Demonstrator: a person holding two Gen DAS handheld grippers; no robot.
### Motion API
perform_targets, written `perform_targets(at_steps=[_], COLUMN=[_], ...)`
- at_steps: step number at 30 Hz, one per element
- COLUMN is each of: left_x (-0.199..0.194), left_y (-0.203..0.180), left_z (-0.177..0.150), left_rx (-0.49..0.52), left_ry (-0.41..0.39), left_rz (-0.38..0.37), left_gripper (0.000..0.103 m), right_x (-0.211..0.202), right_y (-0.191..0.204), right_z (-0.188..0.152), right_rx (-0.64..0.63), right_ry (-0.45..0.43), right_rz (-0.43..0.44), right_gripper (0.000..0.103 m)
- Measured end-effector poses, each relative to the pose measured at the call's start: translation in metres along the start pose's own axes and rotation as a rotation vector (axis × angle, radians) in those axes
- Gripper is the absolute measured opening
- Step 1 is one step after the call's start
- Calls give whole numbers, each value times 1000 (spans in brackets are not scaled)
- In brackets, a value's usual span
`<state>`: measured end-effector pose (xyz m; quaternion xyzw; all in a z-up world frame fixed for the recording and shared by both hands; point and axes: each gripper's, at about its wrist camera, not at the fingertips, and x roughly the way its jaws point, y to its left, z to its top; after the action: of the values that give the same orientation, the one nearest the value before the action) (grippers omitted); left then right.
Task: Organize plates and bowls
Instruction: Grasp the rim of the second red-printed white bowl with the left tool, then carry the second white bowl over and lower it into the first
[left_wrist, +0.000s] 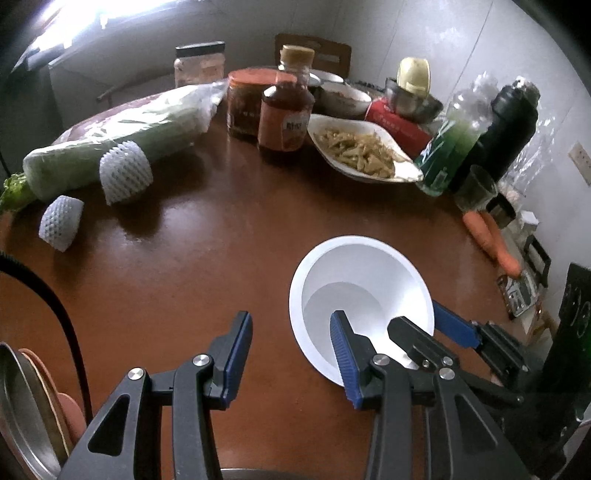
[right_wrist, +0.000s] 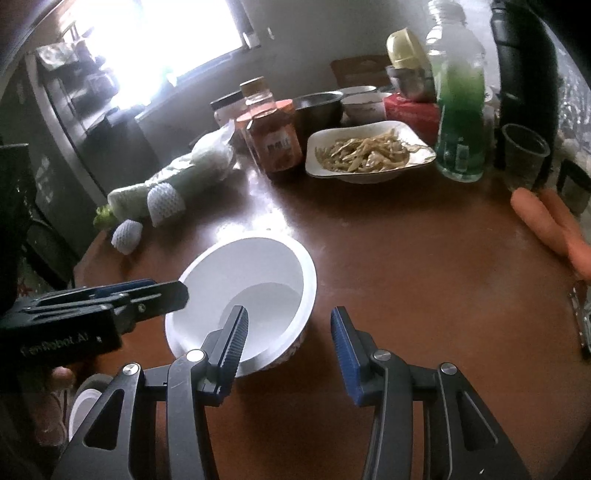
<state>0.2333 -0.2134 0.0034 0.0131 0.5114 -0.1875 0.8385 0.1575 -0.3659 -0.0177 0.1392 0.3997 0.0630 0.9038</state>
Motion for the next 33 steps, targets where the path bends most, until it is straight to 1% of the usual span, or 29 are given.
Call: perform_targets(at_steps=[2,4,7,8,9,10,11,12,15,22,25,30,33], left_x=[4,8,16,19,22,23,24,23,16,-12,-28,-63,-81], left_y=[2,2,4,4,5,5,5,5,7,14,18,23,30], left_z=[1,2,0,-1,-2,-3,-5,-6,-9,-12,-15,-22,-28], left_rx=[-10,-13,-18,-17,-17,-15,-13,-17,-16,-21,-22,-16,-25], left_ry=[13,17,40,56,67,73,77,77,53,-8,-41,-119,-148], left_rz=[-21,-11,-9,-6,-5,-10,-24,-40,-45,-65,-59,-38,-42], left_gripper=[44,44,44,41,35,33,29,29,28,28,28,28,28], right_x=[3,6,8,8,8,8,8,7,3,-15,-24,-41,-54], right_y=[0,2,7,9,9,11,12,14,21,40,51,73,88], right_z=[1,0,-2,-2,-3,-4,-4,-4,-5,-2,-1,-3,-6], right_rx=[-3,-11,-27,-29,-29,-26,-24,-28,-43,-70,-88,-140,-155], right_ry=[6,9,7,7,7,12,14,15,4,-37,-56,-98,-126], right_rz=[7,10,16,19,20,29,35,44,30,36,42,41,55], right_gripper=[43,37,33,33,30,29,28,27,26,26,25,26,25])
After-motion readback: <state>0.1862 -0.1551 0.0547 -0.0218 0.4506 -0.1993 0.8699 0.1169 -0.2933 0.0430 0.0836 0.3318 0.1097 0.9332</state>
